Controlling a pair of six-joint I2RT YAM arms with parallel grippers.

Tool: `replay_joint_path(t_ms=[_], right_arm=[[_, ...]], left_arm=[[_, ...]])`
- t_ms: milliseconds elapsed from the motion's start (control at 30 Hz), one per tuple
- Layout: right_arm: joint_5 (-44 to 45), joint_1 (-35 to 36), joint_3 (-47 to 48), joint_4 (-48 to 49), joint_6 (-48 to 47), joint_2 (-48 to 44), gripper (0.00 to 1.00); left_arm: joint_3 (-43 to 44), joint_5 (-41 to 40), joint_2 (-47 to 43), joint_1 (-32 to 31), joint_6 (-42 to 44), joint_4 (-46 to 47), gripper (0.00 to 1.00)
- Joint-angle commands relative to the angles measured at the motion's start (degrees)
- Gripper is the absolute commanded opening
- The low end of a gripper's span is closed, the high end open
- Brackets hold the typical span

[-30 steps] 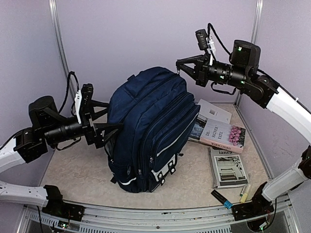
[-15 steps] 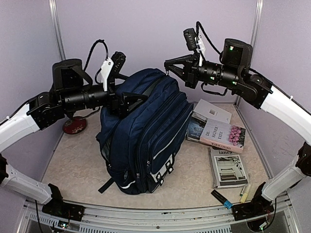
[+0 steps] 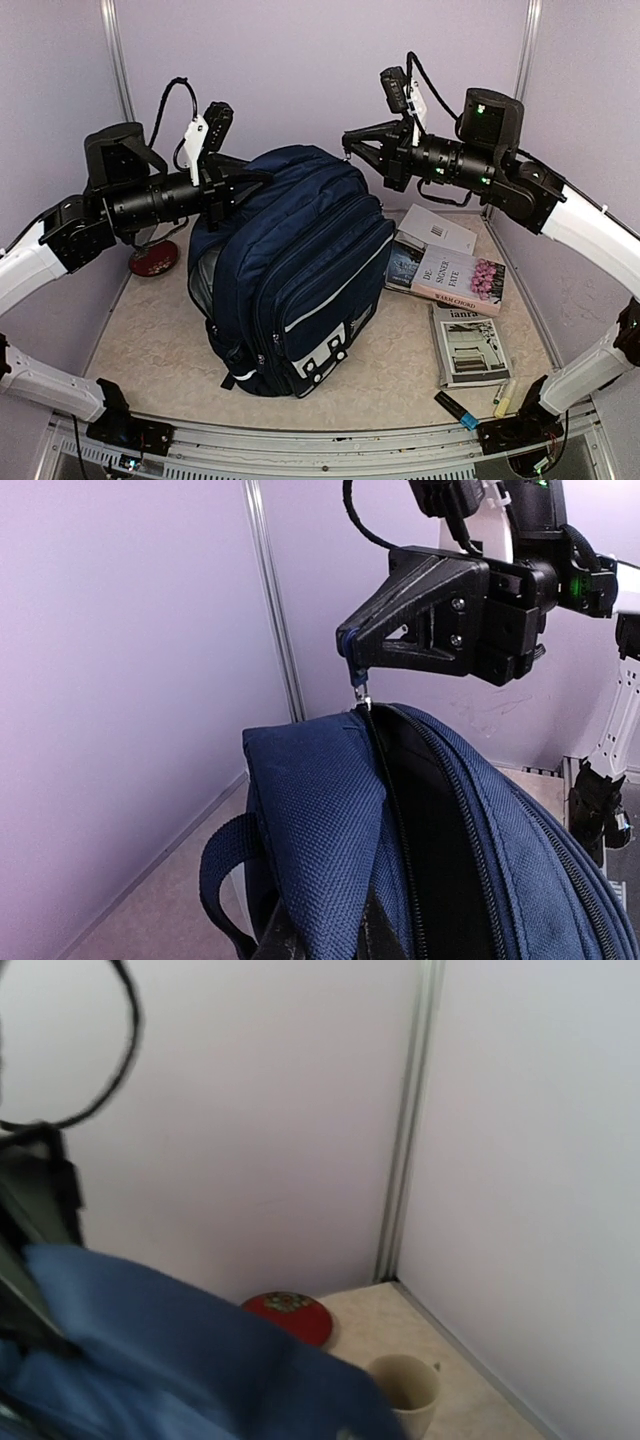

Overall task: Pack the student bag
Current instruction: Hold the largest pocket of the student bag, then unzip the largest pocket of the student bag, then pick up the book from the corner of the board.

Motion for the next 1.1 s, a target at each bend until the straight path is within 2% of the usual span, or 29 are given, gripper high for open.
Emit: replay_joint_path(t_ms=[0, 133, 233, 400, 533, 733, 867, 967, 1067], right_arm=[[5.5, -5.7, -5.4, 2.1, -0.3, -5.3, 0.00], [1.2, -15.4, -15.5, 8.0, 5.4, -10.0, 0.00], [-1.8, -21.5, -23.2, 12.0, 10.0, -12.1, 0.00], [-11.4, -26.5, -34.5, 18.8, 15.1, -9.9, 0.00], [-13.9, -27.1, -40.6, 24.1, 18.1, -4.9, 0.00], [-15.1, -27.3, -41.8, 27.7, 20.6, 2.6, 0.00], [-16.5, -27.5, -40.7, 27.2, 21.0, 4.3, 0.00], [-14.6, -27.5, -38.2, 21.8, 18.9, 3.3, 0.00], [-9.1, -27.5, -34.8, 13.5, 17.3, 1.4, 0.00]], left_arm=[[-3.1, 0.4, -6.8, 0.2, 3.0, 2.4, 0.00], [-3.4, -1.3, -10.6, 0.2, 4.0, 3.3, 0.00], [-3.8, 0.5, -13.0, 0.2, 4.3, 5.2, 0.00], [-4.5, 2.6, -16.5, 0.2, 2.6, 9.6, 0.00], [-4.4, 1.6, -19.0, 0.2, 0.8, 11.9, 0.00], [-5.1, 0.4, -19.7, 0.2, 0.6, 11.0, 0.00], [-6.0, -2.1, -19.1, 0.2, 0.6, 10.7, 0.00], [-5.5, -6.8, -17.1, 0.2, 2.5, 9.6, 0.00], [-3.8, -12.8, -13.6, 0.2, 6.7, 8.9, 0.00]])
